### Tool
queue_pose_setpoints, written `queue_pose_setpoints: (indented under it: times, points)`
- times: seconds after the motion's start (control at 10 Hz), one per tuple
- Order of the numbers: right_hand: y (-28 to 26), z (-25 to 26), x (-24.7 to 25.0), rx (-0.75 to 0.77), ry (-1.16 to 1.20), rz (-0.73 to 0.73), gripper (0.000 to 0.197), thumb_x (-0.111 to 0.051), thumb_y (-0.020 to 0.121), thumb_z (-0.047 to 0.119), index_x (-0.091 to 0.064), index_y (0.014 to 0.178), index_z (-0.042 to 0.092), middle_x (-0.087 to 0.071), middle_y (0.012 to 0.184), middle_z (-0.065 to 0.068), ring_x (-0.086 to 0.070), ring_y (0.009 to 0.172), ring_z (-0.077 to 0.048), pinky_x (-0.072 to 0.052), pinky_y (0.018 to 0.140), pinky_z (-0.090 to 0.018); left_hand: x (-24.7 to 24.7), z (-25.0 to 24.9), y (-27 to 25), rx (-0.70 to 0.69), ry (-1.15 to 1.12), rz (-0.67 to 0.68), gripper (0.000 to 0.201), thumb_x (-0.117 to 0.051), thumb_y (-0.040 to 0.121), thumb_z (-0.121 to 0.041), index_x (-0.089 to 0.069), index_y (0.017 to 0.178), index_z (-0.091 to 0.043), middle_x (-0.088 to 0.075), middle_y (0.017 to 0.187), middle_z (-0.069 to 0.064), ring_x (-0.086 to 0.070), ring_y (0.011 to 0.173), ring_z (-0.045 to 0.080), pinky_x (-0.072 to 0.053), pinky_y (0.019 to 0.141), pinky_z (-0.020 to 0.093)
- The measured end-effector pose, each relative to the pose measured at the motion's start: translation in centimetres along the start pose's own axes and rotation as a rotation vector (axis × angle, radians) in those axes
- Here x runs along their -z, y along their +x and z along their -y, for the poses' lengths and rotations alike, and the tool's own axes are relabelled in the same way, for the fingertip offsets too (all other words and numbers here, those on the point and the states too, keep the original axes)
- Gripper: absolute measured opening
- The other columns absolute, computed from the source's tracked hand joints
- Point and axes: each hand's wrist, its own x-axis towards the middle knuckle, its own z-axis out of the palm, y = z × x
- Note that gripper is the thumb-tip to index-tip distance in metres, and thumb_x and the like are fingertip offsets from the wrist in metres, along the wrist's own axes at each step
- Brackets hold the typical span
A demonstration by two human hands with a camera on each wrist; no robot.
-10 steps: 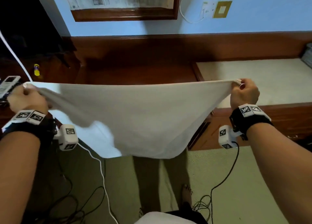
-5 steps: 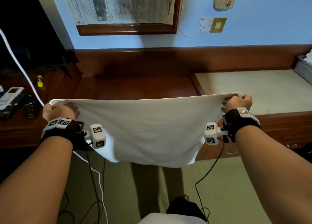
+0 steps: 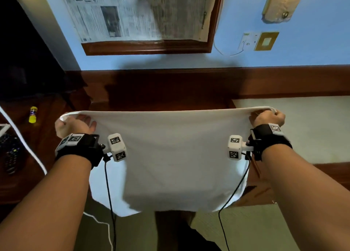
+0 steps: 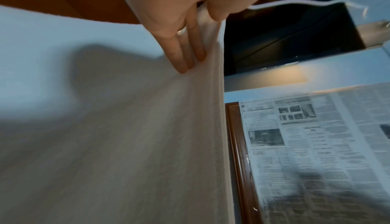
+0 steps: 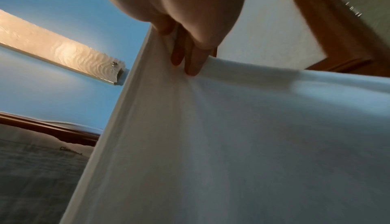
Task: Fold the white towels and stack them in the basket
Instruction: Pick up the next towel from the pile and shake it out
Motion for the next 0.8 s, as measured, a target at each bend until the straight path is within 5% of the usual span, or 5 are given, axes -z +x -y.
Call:
queue_pose_setpoints:
  times: [0.1, 0.2, 0.4, 0.6, 0.8]
  points:
    - [3.9, -0.4, -6.0, -0.007, 0.005, 0.024, 0.043, -0.032, 0.094, -0.003, -0.052, 0.128, 0.014, -0.059, 0.109, -0.016, -0.063, 0.077, -0.025, -0.06, 0.065, -0.042, -4.9, 0.0, 3.8, 0.104, -0.125, -0.002, 0.055, -0.026, 0.109, -0.031, -0.004, 0.158, -0.029, -0.033, 0.15, -0.017, -0.049, 0.137, 0.018, -0.056, 0.081, 0.019]
    - [8.0, -1.3, -12.4, 0.012, 0.015, 0.064, 0.031, -0.037, 0.093, -0.003, -0.055, 0.11, 0.016, -0.065, 0.104, -0.018, -0.066, 0.079, -0.028, -0.061, 0.069, -0.046, -9.0, 1.0, 8.0, -0.117, 0.989, -0.1, 0.057, -0.032, 0.109, -0.019, -0.008, 0.16, -0.008, -0.01, 0.167, 0.004, -0.012, 0.154, 0.025, -0.008, 0.119, 0.027]
    - [15.1, -8.3, -20.7, 0.158, -0.356, 0.285, 0.032, -0.051, 0.093, 0.015, -0.055, 0.123, 0.024, -0.066, 0.116, -0.008, -0.066, 0.1, -0.021, -0.055, 0.089, -0.036, -13.7, 6.8, 15.5, -0.017, 0.199, 0.009, 0.039, -0.036, 0.104, -0.045, -0.054, 0.135, -0.031, -0.058, 0.133, 0.0, -0.061, 0.117, 0.022, -0.039, 0.106, 0.04]
    - [11.2, -22.6, -10.0, 0.375, -1.519, 0.936, 0.067, -0.038, 0.099, 0.055, -0.015, 0.157, 0.03, 0.0, 0.166, -0.009, -0.002, 0.152, -0.032, -0.011, 0.122, -0.051, -2.3, 19.2, 14.6, 0.01, 1.946, 0.493, 0.088, -0.049, 0.086, -0.076, -0.001, 0.156, -0.05, -0.009, 0.168, 0.0, -0.013, 0.152, 0.032, -0.021, 0.118, 0.06]
    - [13.4, -24.1, -8.8, 0.517, -1.793, 1.048, 0.077, -0.009, 0.086, 0.077, 0.015, 0.152, 0.045, 0.029, 0.161, 0.001, 0.025, 0.148, -0.035, 0.007, 0.116, -0.063, 0.0, 20.7, 14.9, 0.049, 2.192, 0.517, 0.09, -0.027, 0.073, -0.091, 0.023, 0.142, -0.064, 0.032, 0.161, -0.012, 0.016, 0.152, 0.035, -0.009, 0.112, 0.074]
